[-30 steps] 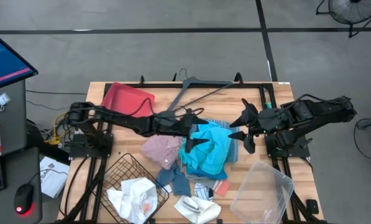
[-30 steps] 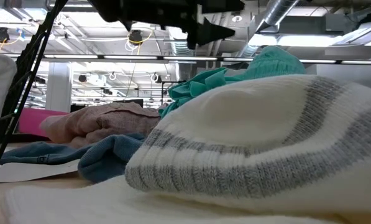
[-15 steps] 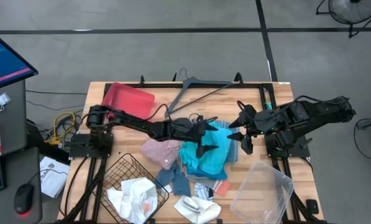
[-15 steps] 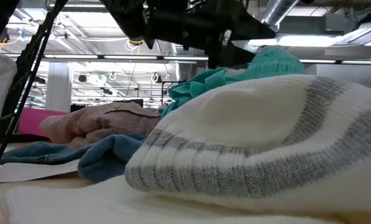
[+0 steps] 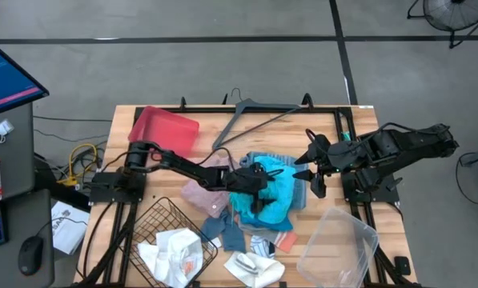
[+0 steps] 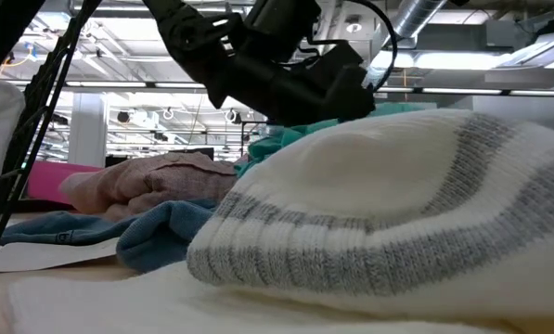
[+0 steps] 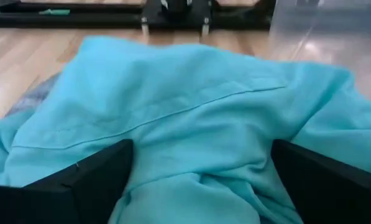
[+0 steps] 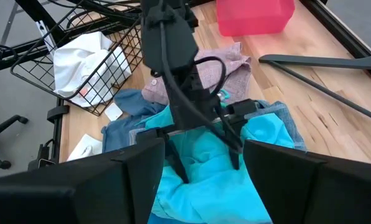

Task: Pick & Place Cloths
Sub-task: Put the light blue shorts into the black wire basket

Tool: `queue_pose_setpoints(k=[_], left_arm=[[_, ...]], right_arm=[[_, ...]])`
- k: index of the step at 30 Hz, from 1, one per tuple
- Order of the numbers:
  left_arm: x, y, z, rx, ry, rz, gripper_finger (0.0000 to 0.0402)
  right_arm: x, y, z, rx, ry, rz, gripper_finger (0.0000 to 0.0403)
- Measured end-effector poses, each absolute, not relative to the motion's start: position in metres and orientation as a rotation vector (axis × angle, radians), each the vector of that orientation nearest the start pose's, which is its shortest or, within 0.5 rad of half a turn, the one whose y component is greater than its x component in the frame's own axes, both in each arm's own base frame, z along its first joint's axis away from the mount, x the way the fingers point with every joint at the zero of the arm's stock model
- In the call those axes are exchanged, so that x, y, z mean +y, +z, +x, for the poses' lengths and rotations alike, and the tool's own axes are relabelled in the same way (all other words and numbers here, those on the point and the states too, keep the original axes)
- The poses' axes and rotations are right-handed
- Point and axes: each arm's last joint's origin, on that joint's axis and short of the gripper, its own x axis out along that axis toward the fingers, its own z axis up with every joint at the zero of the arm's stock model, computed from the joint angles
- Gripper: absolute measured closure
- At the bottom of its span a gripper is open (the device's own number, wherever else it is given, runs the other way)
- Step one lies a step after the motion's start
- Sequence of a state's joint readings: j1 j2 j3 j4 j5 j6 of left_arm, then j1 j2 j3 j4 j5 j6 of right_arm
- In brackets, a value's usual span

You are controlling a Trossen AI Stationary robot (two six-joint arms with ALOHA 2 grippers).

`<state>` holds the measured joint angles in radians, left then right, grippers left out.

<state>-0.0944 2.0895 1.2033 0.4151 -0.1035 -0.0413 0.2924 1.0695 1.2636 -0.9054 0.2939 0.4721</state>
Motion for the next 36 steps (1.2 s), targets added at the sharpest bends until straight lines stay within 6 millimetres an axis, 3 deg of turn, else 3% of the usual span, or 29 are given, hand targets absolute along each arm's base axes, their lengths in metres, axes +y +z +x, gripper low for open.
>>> queue_pose_setpoints(k=[3,6,14,18,23,28,31,36], left_arm=[[-0.039,0.133,0.432,0.551,0.091,0.052,0.0055],[-0.037,0.129,0.428,0.617,0.143,0.082,0.0114],[-0.036,0.131,0.424,0.642,0.163,0.073,0.0375],[-0.035,0.146,0.42,0.625,0.175,0.062,0.0393],[-0.032,0.207,0.409,0.476,0.2,0.091,0.0397],[-0.033,0.274,0.383,0.324,0.201,0.091,0.0398],[-0.042,0.311,0.356,0.275,0.159,0.106,0.0398],[-0.067,0.364,0.292,0.243,0.047,0.136,0.0398]], right_arm=[[0.048,0.379,0.188,0.662,-0.161,0.248,0.0186],[0.048,0.379,0.188,0.662,-0.16,0.249,0.0186],[0.048,0.379,0.189,0.657,-0.171,0.281,0.0186],[0.048,0.379,0.189,0.652,-0.17,0.284,0.0186],[0.048,0.38,0.189,0.642,-0.175,0.284,0.0186],[0.048,0.38,0.19,0.636,-0.186,0.275,0.0186],[0.048,0.38,0.19,0.635,-0.186,0.273,0.0186],[0.048,0.38,0.19,0.635,-0.185,0.273,0.0186]])
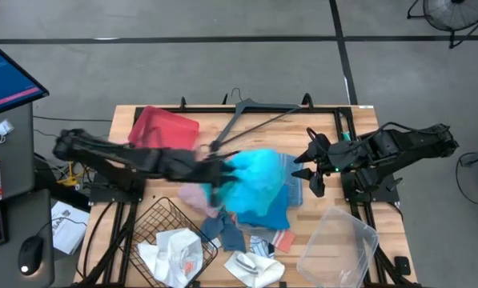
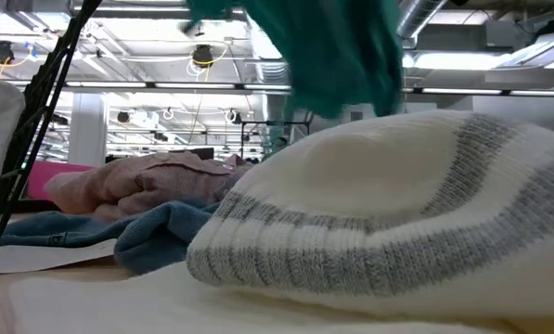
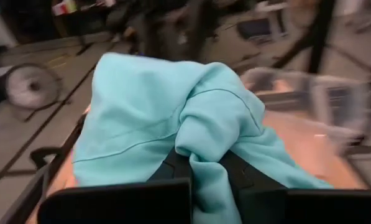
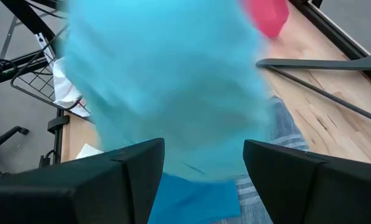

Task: Pick & Place Cloths
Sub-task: Put the light blue shorts into the black wire basket

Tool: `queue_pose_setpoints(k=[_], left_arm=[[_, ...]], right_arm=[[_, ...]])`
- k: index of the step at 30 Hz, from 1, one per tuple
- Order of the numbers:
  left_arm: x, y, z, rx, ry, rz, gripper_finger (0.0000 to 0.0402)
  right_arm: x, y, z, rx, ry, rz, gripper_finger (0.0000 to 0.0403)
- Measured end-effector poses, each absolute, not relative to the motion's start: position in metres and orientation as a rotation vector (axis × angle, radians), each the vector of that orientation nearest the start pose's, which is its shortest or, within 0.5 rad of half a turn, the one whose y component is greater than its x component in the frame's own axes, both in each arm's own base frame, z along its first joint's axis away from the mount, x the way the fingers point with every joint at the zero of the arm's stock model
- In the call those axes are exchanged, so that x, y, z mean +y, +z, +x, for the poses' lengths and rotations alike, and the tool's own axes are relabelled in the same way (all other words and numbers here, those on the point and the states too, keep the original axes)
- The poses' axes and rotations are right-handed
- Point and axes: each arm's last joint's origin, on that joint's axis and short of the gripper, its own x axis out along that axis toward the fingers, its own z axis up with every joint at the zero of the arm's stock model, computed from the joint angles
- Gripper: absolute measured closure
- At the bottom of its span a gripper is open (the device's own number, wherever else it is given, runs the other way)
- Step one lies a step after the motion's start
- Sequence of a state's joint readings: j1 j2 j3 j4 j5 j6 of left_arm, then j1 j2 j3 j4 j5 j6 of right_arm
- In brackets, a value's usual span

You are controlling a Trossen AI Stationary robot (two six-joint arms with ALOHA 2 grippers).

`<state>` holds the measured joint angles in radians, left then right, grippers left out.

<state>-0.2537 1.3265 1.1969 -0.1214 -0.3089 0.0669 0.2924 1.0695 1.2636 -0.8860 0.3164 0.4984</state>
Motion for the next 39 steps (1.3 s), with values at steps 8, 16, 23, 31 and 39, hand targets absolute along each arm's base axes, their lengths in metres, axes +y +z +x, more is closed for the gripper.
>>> queue_pose_setpoints(k=[8,16,23,31,39], left_arm=[[-0.103,0.402,0.186,0.263,-0.191,0.03,0.0398],[-0.11,0.386,0.122,0.579,-0.234,-0.279,0.0398],[-0.1,0.374,0.097,0.88,-0.218,-0.408,0.0398],[-0.116,0.356,0.102,1.191,-0.216,-0.441,0.0398],[-0.167,0.33,0.148,1.185,-0.279,-0.343,0.0398]], right_arm=[[0.048,0.38,0.19,0.635,-0.184,0.27,0.0186],[0.048,0.381,0.19,0.634,-0.179,0.247,0.0186],[0.046,0.381,0.19,0.632,-0.187,0.25,0.0186],[0.046,0.381,0.19,0.632,-0.187,0.25,0.0186],[0.046,0.38,0.19,0.636,-0.184,0.239,0.0186]])
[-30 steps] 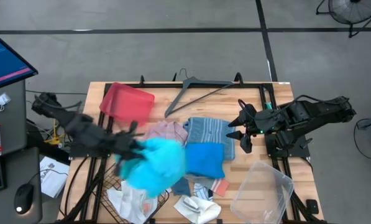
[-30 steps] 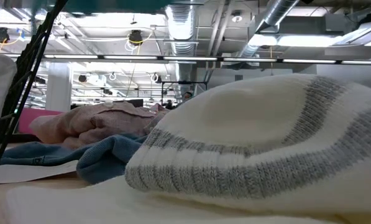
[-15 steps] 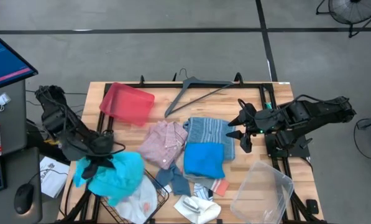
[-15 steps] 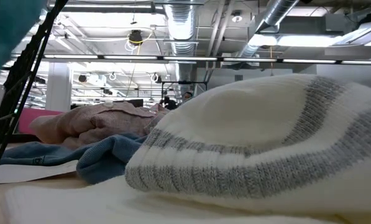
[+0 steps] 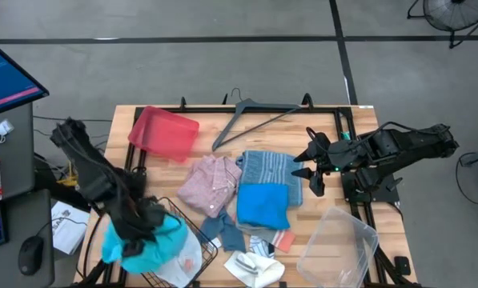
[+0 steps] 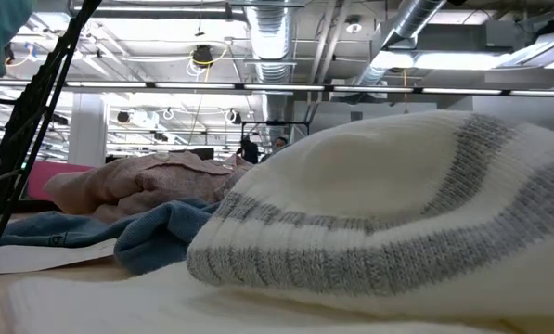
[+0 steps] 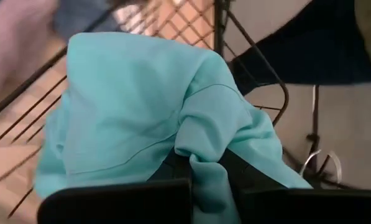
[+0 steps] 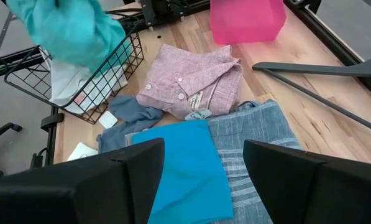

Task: Pick & Place Cloths
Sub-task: Put the light blue shorts into the black wire basket

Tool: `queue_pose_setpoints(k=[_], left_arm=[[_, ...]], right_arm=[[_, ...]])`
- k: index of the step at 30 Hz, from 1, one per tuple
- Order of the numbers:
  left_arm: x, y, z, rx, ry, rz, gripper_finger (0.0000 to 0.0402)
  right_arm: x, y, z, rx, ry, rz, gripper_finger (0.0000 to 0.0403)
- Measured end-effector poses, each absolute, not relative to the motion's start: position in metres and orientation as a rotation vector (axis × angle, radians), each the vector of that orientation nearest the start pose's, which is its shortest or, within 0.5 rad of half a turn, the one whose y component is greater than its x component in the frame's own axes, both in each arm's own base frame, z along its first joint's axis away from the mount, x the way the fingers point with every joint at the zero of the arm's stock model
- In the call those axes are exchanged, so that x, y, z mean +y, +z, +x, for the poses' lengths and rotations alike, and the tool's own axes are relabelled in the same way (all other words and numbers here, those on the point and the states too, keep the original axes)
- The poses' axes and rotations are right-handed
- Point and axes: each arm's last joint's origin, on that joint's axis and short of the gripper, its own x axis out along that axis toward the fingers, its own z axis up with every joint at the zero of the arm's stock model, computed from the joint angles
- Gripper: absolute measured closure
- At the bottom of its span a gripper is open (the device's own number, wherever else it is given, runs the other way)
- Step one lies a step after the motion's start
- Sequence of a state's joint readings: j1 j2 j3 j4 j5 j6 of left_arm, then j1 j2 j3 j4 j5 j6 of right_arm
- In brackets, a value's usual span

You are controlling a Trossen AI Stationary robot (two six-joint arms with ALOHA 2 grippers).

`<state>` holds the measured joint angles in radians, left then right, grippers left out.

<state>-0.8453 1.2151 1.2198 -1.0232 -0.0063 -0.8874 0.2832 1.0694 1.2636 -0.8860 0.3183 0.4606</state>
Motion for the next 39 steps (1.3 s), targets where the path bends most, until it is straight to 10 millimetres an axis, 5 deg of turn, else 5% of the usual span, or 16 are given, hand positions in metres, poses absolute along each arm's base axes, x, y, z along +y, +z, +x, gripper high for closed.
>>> queue_pose_setpoints(k=[8,15,26,39], left_arm=[[-0.2,0.292,0.193,1.153,-0.406,-0.094,0.0397],[-0.199,0.264,0.214,1.074,-0.465,0.036,0.0397],[-0.183,0.221,0.183,0.759,-0.482,-0.11,0.0396],[-0.166,0.162,0.159,0.789,-0.515,-0.158,0.0392]], right_arm=[[0.046,0.38,0.19,0.638,-0.176,0.214,0.0186],[0.046,0.38,0.19,0.638,-0.176,0.214,0.0186],[0.044,0.38,0.19,0.643,-0.177,0.19,0.0186],[0.042,0.38,0.19,0.642,-0.186,0.193,0.0186]])
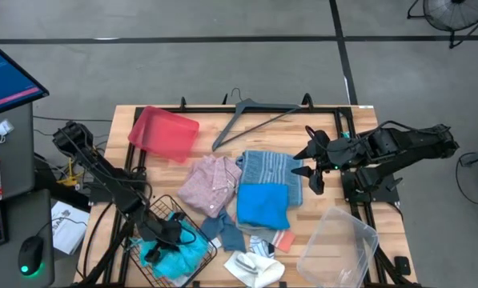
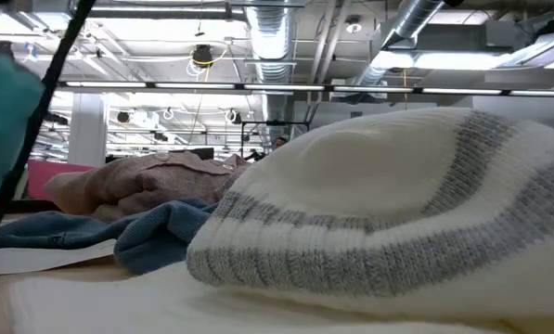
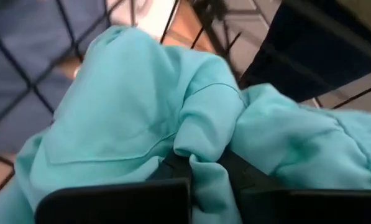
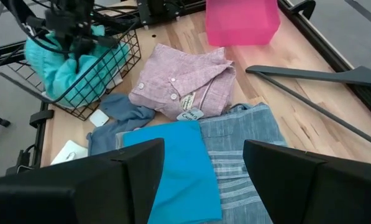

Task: Pick & Place Cloths
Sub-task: Put the light blue shorts into the black wire basket

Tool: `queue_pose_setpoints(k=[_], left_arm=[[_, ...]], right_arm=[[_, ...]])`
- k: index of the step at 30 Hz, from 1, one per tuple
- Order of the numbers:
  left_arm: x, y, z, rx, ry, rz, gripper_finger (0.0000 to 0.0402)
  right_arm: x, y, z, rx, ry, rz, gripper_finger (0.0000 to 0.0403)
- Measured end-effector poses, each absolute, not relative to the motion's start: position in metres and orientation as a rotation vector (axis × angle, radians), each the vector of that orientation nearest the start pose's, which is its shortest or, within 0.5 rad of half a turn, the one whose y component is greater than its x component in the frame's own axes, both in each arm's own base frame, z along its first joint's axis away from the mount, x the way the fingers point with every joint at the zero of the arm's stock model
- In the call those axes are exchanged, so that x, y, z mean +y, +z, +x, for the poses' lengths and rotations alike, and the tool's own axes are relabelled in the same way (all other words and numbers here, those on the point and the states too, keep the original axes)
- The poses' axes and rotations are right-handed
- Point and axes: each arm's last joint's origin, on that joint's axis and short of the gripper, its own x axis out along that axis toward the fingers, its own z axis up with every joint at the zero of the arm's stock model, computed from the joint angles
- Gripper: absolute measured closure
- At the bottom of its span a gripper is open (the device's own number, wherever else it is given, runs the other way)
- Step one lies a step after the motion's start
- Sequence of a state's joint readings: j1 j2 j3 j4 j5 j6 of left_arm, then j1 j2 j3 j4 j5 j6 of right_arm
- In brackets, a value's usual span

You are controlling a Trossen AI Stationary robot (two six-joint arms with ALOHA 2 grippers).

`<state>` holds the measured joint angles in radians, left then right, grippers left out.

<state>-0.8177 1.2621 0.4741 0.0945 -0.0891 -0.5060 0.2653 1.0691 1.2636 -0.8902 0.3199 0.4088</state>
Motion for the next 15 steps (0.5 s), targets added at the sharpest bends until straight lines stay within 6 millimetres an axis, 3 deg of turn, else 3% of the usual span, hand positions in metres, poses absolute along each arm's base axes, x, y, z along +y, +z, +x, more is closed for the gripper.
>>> queue_pose_setpoints(k=[7,15], left_arm=[[-0.159,0.148,0.152,0.83,-0.51,-0.142,0.0339],[-0.157,0.163,0.148,0.821,-0.552,-0.264,0.0231]], right_arm=[[0.039,0.38,0.191,0.64,-0.202,0.199,0.0186],[0.036,0.38,0.192,0.641,-0.207,0.178,0.0186]])
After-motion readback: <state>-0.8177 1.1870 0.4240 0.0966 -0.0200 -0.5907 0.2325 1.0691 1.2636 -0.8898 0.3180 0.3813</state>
